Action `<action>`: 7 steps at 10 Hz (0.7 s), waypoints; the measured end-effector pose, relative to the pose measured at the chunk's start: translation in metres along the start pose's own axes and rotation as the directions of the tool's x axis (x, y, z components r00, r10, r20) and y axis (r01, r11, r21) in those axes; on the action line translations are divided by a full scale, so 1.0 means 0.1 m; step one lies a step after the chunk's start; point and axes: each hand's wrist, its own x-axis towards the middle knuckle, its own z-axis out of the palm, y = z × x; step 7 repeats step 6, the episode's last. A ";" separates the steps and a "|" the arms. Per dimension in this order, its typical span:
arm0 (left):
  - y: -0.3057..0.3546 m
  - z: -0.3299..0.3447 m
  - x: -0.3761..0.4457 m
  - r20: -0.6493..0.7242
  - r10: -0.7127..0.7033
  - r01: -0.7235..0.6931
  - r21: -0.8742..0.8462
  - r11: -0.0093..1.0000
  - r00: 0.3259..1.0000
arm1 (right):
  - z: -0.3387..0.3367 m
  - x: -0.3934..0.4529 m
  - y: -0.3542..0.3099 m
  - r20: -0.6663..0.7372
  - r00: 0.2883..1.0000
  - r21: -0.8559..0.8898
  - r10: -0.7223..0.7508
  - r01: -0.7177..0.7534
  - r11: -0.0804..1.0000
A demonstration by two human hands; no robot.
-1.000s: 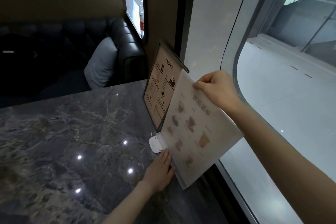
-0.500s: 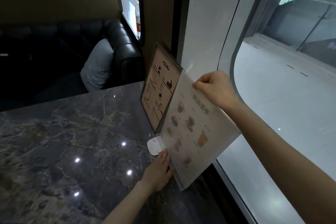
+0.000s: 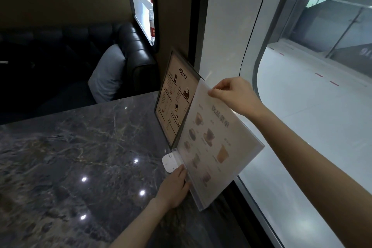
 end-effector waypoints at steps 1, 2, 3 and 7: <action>0.00 -0.01 0.02 0.014 -0.030 0.030 -0.008 1.000 0.999 | 0.02 0.01 0.00 0.000 1.000 -0.025 -0.017 0.017 1.000; 0.05 -0.08 0.03 0.020 -0.034 0.035 -0.022 0.999 0.999 | 0.01 0.03 -0.02 0.001 0.999 -0.069 -0.037 0.037 0.997; 0.09 -0.14 0.05 -0.021 -0.038 0.037 -0.067 0.997 0.999 | 0.02 0.05 -0.06 0.038 0.996 -0.113 -0.080 0.083 0.990; -0.15 -0.65 0.05 -0.147 -0.153 0.116 -0.233 0.966 0.977 | 0.20 -0.02 -0.46 0.038 0.932 -0.257 -0.360 0.358 0.898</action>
